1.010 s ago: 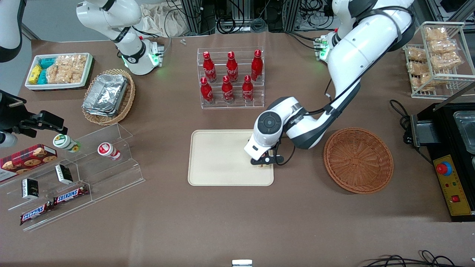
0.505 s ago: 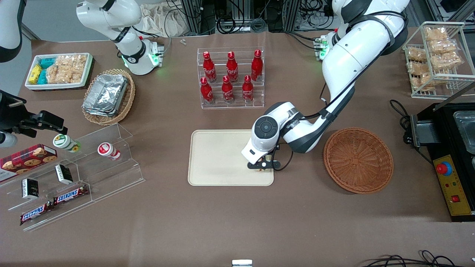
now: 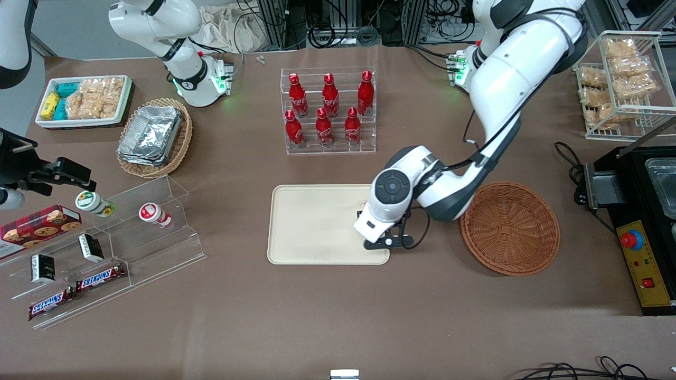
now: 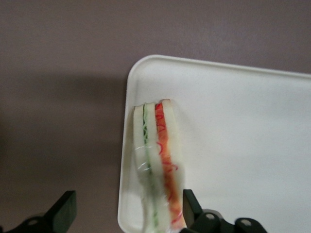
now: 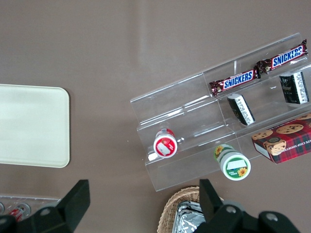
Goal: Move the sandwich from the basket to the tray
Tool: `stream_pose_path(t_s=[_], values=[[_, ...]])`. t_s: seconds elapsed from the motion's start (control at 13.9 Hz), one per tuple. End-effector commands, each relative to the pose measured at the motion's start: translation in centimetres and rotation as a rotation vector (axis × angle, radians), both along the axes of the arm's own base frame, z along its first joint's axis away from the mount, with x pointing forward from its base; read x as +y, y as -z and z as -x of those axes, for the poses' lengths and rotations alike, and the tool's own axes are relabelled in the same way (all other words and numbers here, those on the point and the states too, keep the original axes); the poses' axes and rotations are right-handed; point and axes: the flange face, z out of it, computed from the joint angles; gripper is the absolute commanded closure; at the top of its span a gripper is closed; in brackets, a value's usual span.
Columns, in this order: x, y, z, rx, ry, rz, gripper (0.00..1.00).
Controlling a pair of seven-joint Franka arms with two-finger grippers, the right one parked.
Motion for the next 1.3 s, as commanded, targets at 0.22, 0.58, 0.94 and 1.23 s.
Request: stream_pose_path(t_s=[0.22, 0.58, 0.94, 1.23], values=[[6.5, -14.1, -1.9, -0.004, -0.112, -0.01, 0.0], [19.0, -23.7, -1.9, 0.029, -0.044, 0.018, 0.0], [26.9, -24.9, 2.3, 0.021, 0.05, -0.084, 0.0], [33.2, -24.8, 6.3, -0.073, 0.096, -0.002, 0.0]])
